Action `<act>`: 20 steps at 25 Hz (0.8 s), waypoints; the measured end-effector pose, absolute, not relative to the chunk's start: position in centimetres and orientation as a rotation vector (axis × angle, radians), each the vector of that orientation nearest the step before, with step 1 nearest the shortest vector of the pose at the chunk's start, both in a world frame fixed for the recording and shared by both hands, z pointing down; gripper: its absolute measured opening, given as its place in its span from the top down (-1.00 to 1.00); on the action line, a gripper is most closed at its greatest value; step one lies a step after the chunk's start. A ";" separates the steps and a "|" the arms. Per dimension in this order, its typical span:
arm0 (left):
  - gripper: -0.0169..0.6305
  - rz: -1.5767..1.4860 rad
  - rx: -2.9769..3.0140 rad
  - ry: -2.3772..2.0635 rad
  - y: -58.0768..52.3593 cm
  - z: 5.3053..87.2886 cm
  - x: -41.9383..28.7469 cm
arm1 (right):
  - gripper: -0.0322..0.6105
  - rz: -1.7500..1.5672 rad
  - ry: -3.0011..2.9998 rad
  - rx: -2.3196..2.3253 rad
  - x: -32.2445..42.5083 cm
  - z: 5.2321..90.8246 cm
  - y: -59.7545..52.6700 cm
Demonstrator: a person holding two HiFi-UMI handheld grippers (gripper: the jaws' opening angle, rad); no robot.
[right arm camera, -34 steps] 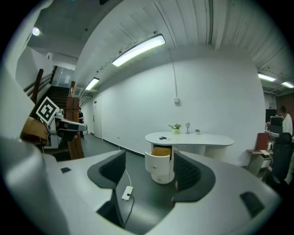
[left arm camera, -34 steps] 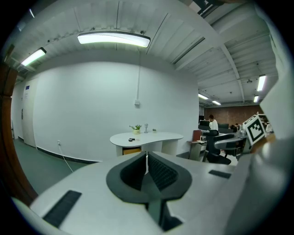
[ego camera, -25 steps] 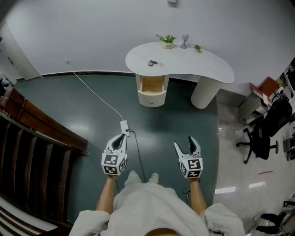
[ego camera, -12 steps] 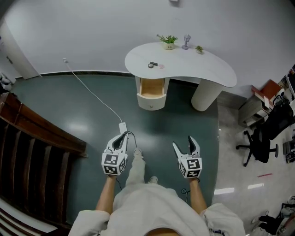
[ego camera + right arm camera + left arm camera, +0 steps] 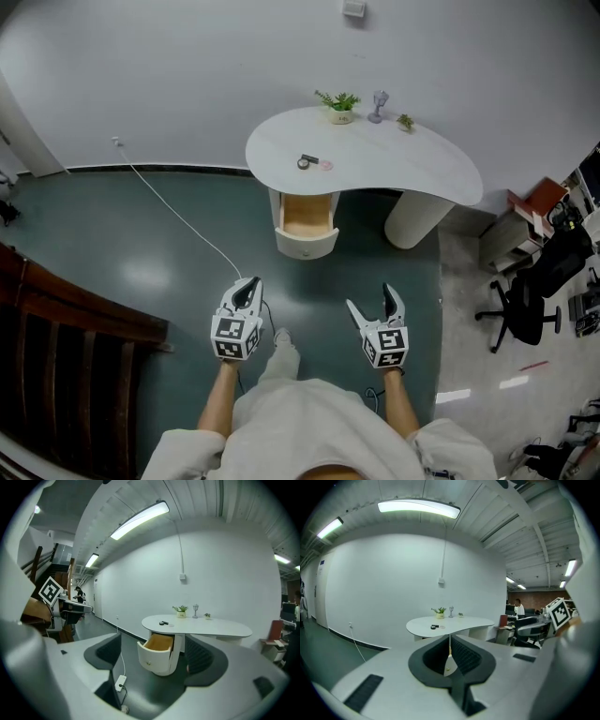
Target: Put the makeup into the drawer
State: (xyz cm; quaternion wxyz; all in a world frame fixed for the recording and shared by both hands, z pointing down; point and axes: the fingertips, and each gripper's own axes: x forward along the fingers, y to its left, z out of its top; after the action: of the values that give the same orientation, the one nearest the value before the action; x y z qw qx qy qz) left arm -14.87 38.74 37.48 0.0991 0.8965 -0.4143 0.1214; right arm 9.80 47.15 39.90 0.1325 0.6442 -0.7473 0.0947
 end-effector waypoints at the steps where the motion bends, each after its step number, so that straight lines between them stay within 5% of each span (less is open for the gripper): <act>1: 0.90 0.356 2.652 -1.219 37.4 37.4 -14.9 | -0.37 0.274 -2.165 1.867 9.6 39.7 45.8; 20: 0.90 0.376 2.712 -1.044 16.8 37.3 -13.2 | -0.51 0.302 -2.101 1.909 8.6 39.3 26.4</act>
State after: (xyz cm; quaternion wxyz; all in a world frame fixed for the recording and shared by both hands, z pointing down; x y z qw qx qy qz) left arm -13.20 16.83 37.34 0.1055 0.9203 -0.3543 0.1277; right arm 8.61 26.44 39.28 0.1429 0.6617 -0.7285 0.1046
